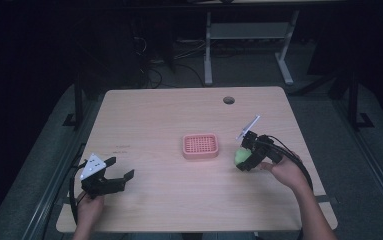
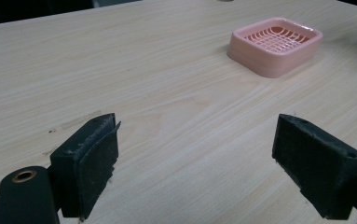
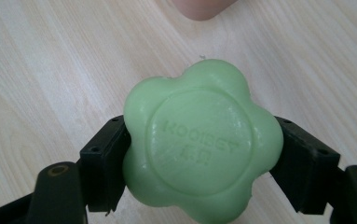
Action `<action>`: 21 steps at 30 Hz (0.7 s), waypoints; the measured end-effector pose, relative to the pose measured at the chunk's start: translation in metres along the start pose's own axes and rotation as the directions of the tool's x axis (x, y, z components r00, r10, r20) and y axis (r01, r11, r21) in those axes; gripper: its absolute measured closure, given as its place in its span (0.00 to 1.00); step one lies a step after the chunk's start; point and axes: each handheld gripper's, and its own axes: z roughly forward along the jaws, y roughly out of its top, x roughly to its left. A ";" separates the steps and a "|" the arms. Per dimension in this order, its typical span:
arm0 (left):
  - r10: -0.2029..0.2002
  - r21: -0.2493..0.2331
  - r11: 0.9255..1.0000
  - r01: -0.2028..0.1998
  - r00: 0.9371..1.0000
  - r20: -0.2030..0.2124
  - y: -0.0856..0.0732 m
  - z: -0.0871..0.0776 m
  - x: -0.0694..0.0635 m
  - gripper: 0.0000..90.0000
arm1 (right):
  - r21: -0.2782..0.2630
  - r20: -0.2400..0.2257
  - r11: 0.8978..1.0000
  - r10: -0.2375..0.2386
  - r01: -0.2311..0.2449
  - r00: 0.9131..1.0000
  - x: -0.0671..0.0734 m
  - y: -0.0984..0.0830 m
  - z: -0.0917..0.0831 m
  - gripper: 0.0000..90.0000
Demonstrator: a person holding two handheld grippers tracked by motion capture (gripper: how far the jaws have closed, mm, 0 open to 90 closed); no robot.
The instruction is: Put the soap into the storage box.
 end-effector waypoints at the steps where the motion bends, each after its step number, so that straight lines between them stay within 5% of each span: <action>1: 0.000 -0.001 1.000 0.000 1.000 0.000 0.000 0.000 0.000 0.16 | 0.001 0.000 1.000 0.001 -0.001 1.000 0.000 0.001 -0.001 0.30; 21: -0.007 -0.006 1.000 0.007 1.000 0.000 0.000 -0.001 0.001 0.16 | -0.005 -0.009 0.999 -0.032 0.032 0.999 -0.001 0.030 0.001 0.29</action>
